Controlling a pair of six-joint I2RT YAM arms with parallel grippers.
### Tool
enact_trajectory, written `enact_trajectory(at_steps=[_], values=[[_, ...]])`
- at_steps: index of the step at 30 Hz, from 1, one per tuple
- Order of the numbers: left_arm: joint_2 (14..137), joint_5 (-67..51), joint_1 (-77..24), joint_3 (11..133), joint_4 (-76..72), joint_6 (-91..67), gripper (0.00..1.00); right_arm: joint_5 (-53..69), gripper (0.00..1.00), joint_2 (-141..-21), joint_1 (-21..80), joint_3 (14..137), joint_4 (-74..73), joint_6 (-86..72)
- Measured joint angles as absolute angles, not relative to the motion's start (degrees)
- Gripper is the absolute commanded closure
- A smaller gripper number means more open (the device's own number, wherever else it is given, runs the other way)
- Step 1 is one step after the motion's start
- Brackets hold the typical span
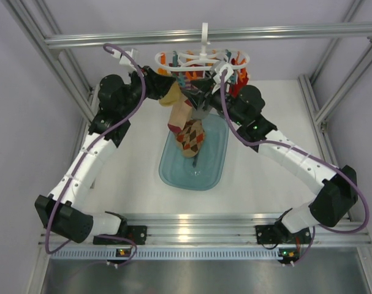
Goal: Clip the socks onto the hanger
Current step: Open the clamp at the hanger.
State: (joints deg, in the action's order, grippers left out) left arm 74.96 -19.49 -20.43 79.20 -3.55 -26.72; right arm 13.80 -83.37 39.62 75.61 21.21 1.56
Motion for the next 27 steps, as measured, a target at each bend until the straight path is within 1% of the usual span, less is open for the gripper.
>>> enact_trajectory(at_steps=[2,4,8,12,23,27], values=[[75.7,-17.8,-20.4,79.5,-2.6,-27.3,0.62,13.6,0.54,-83.4,39.6,75.4,21.4,2.0],[76.4,-16.7,-20.4,79.9,-2.3,-27.9,0.59,13.6,0.53,-83.5,39.6,75.4,21.5,2.2],[77.8,-15.5,-20.4,80.5,-1.9,-29.3,0.57,13.6,0.53,-84.0,39.6,75.4,21.6,2.8],[78.6,-15.1,-20.4,80.8,-2.0,-30.5,0.57,13.6,0.52,-84.6,39.6,75.4,21.6,3.3],[79.8,-15.0,-20.4,81.3,-3.0,-31.6,0.62,13.5,0.47,-86.8,39.6,75.4,21.8,4.1],[79.8,-14.9,-20.4,81.5,-3.2,-31.6,0.6,13.3,0.46,-87.8,39.6,75.4,21.8,4.3]])
